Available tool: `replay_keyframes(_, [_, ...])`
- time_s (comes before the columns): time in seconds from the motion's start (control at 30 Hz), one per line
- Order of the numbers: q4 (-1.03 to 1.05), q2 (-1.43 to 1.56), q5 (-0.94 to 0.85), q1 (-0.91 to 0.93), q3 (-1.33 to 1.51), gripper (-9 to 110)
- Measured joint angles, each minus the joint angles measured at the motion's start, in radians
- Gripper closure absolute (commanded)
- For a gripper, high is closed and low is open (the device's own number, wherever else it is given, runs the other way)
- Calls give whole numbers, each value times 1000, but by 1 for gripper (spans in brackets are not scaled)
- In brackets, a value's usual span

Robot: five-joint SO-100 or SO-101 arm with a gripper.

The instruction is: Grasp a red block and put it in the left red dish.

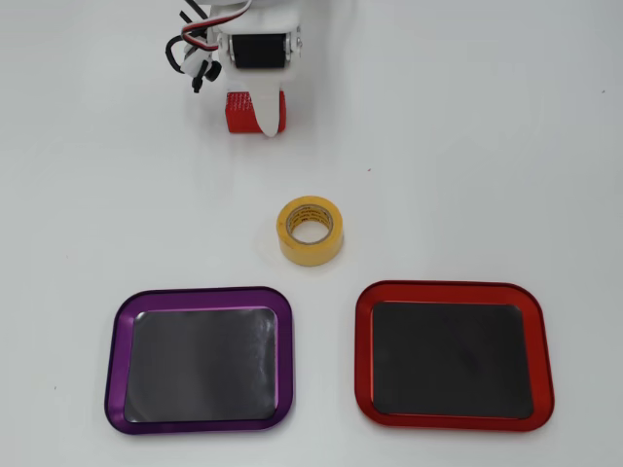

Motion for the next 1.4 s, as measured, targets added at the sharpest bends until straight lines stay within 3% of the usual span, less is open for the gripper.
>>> replay_keyframes(0.3, [2, 81, 5, -48, 0, 102])
replay_keyframes(0.73, [-2, 769, 5, -430, 25, 102])
replay_keyframes(0.83, [-87, 824, 5, -462, 66, 102])
replay_keyframes(1.17, [-626, 532, 5, -485, 199, 102])
replay_keyframes(1.4, [-765, 60, 5, -476, -31, 102])
